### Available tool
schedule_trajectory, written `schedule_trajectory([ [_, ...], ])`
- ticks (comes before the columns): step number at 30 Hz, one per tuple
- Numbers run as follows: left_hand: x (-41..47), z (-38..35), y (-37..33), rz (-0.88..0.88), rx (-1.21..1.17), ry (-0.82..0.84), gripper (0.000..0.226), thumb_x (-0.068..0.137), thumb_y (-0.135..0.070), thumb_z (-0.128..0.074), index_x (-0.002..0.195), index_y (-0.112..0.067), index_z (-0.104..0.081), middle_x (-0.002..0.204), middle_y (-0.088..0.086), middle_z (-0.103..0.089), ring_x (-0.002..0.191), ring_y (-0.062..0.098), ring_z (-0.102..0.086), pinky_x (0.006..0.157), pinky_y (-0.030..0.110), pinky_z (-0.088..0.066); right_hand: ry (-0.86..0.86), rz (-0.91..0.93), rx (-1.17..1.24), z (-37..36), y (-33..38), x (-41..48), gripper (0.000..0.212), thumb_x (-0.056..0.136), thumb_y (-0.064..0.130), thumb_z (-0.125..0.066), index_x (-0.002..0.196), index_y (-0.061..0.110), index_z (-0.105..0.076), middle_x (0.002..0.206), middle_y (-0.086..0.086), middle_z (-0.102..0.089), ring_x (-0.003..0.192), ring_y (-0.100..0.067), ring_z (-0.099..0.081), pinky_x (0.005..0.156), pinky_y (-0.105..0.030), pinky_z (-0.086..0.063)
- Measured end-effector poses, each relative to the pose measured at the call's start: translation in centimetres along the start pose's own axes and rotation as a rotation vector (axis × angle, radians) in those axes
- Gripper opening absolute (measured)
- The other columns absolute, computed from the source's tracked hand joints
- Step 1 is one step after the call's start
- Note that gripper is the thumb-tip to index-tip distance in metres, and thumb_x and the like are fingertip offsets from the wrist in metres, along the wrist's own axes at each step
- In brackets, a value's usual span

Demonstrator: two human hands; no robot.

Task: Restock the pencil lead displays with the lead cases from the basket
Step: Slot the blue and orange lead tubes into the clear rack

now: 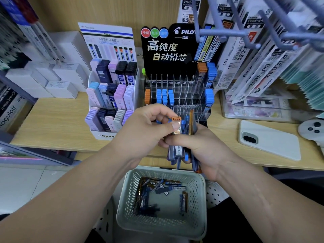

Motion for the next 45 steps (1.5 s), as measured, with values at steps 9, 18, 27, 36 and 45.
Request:
schedule_trajectory([
  [9,0.1,0.7,-0.2,0.053,-0.161,0.008,0.003,0.09,-0.005,-0.067,0.091,-0.006,-0.064,0.08,0.01,-0.065,0.07,0.017,-0.065,0.057,0.031,-0.056,0.053,-0.029,0.026,0.4,0.9,-0.6,0.049,0.058,0.011,-0.092,0.097,0.016,-0.063,0.068,0.003,-0.062,0.054,-0.012,-0.054,0.044,-0.024,-0.036],
  [18,0.4,1.0,0.2,0.093,-0.231,-0.035,0.002,0.091,-0.008,-0.067,0.089,-0.008,-0.065,0.1,0.022,-0.061,0.092,0.036,-0.061,0.066,0.044,-0.059,-0.001,-0.012,0.015,0.3,1.1,-0.6,0.049,0.055,0.012,-0.082,0.1,0.012,-0.064,0.07,0.001,-0.064,0.059,-0.014,-0.056,0.049,-0.027,-0.038],
  [27,0.0,-0.8,-0.5,0.084,-0.344,-0.038,0.007,0.094,-0.006,-0.061,0.088,-0.007,-0.063,0.094,0.02,-0.068,0.086,0.031,-0.068,0.063,0.041,-0.06,-0.031,0.039,0.041,2.0,1.5,-1.6,0.045,0.054,0.014,-0.08,0.096,0.015,-0.063,0.065,0.001,-0.063,0.054,-0.015,-0.055,0.045,-0.022,-0.036],
  [36,-1.1,-4.8,-0.9,0.107,-0.568,-0.06,0.009,0.098,-0.006,-0.056,0.091,-0.003,-0.061,0.078,0.012,-0.071,0.077,0.029,-0.074,0.06,0.042,-0.062,-0.012,0.107,0.135,4.9,1.9,-4.2,0.036,0.071,-0.008,-0.078,0.096,0.013,-0.064,0.066,0.004,-0.067,0.046,-0.006,-0.056,0.038,-0.018,-0.039],
  [45,-1.0,-5.9,-1.3,0.105,-0.561,-0.146,0.008,0.098,-0.017,-0.057,0.092,-0.014,-0.063,0.095,0.009,-0.067,0.085,0.023,-0.072,0.057,0.035,-0.058,-0.042,0.108,0.161,6.2,1.4,-4.5,0.039,0.058,0.009,-0.078,0.095,0.013,-0.066,0.066,-0.003,-0.061,0.05,-0.014,-0.049,0.041,-0.022,-0.034],
])
Point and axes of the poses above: each hand's wrist, its own x-axis towards the middle knuckle, its own z-axis out of the back of the hand, y = z × x, the point moved 3 cm from there along x, towards the middle knuckle
